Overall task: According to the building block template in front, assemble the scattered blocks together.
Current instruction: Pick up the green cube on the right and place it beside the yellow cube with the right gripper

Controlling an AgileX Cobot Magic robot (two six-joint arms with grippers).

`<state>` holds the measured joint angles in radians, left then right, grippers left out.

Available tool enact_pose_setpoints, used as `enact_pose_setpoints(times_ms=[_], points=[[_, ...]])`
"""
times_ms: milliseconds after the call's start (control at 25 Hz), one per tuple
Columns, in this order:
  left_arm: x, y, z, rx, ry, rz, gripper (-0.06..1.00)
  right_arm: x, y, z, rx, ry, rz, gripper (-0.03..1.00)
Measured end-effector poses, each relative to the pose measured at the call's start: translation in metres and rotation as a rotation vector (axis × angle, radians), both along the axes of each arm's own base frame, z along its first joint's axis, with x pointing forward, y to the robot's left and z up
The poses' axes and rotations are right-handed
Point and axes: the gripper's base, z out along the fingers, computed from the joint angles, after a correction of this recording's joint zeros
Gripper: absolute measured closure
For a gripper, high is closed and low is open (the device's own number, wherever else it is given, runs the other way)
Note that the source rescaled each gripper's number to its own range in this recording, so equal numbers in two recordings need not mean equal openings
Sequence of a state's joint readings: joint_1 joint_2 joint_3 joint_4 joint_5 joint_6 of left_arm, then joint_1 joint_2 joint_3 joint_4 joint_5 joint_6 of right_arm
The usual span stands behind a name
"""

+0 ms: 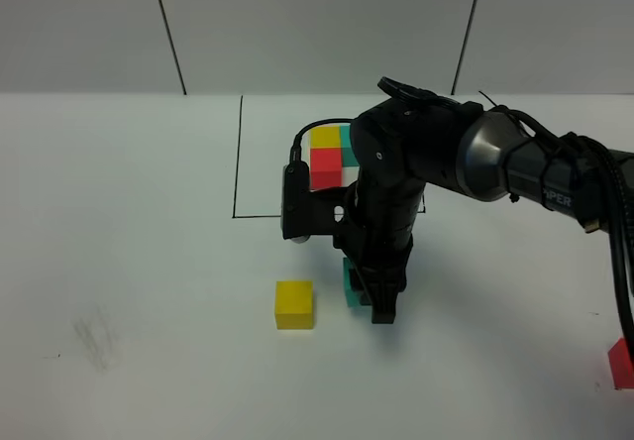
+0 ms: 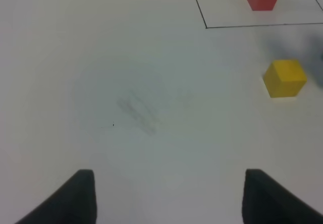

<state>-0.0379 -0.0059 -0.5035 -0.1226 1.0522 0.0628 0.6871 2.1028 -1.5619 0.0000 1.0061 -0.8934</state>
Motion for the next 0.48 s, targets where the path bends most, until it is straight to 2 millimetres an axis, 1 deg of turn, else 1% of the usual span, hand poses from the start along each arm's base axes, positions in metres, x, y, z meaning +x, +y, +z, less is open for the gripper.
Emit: enact_pose_setpoints(times_ms=[200,480], points=[[0.0,0.0,0.0,0.0,0.0,0.0,0.59,-0.004,0.008,0.001,-0.001,0.004,0.006,0.95],[0.0,0.0,0.0,0.0,0.0,0.0,0.59,-0.004,0.016,-0.012,0.014,0.007,-0.025,0.95]])
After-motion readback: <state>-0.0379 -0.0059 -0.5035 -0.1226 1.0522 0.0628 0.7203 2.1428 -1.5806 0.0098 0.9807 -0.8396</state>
